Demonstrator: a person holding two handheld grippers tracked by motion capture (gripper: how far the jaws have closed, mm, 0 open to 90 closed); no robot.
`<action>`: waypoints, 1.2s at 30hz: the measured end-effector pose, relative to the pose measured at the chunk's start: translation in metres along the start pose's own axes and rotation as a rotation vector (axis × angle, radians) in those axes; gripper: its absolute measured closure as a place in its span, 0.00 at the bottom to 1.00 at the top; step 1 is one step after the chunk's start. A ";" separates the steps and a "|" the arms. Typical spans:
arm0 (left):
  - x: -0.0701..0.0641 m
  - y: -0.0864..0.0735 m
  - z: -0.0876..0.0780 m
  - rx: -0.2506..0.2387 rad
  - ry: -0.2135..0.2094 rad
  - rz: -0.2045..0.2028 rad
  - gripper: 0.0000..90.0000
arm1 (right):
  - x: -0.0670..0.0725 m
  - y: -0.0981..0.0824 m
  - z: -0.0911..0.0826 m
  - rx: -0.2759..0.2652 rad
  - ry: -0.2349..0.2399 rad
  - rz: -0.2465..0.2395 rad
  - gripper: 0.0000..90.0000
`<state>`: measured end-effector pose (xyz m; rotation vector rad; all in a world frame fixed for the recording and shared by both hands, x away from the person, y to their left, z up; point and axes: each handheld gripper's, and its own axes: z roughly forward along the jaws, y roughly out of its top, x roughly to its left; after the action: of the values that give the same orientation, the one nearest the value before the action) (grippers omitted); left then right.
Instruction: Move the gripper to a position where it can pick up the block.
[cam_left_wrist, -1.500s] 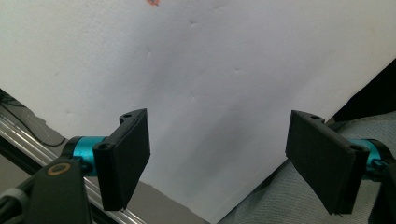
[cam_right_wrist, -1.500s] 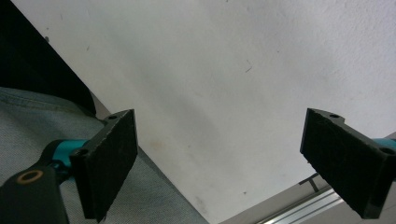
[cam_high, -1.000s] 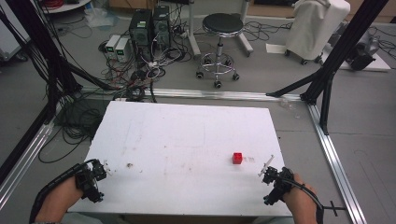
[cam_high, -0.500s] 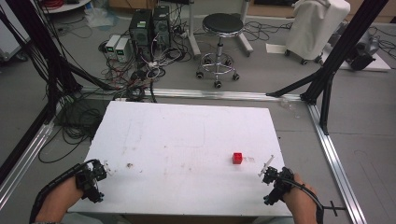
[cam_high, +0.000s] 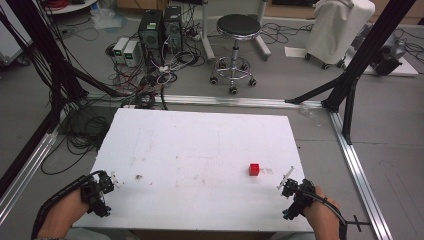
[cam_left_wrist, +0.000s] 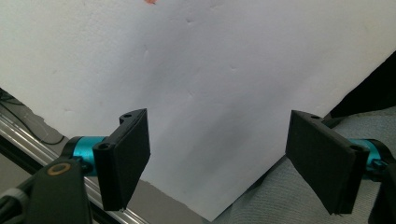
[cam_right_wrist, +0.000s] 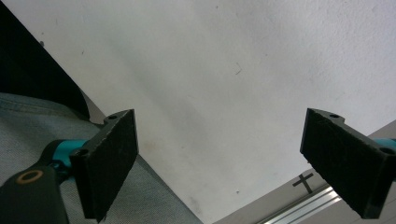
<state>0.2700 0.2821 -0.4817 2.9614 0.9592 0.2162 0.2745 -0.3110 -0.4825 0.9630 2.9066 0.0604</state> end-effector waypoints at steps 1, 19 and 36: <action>0.000 0.000 -0.001 0.003 0.000 0.006 0.25 | 0.000 0.000 0.000 -0.001 -0.002 0.001 0.12; 0.003 -0.001 -0.004 -0.002 -0.001 0.002 0.25 | -0.005 -0.003 -0.002 -0.028 -0.011 -0.001 0.12; 0.004 -0.003 -0.005 -0.005 -0.003 -0.005 0.25 | -0.031 0.019 -0.012 -0.026 -0.098 -0.198 0.12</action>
<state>0.2708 0.2874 -0.4761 2.9540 0.9645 0.2141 0.3093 -0.3143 -0.4671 0.6503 2.8851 0.0376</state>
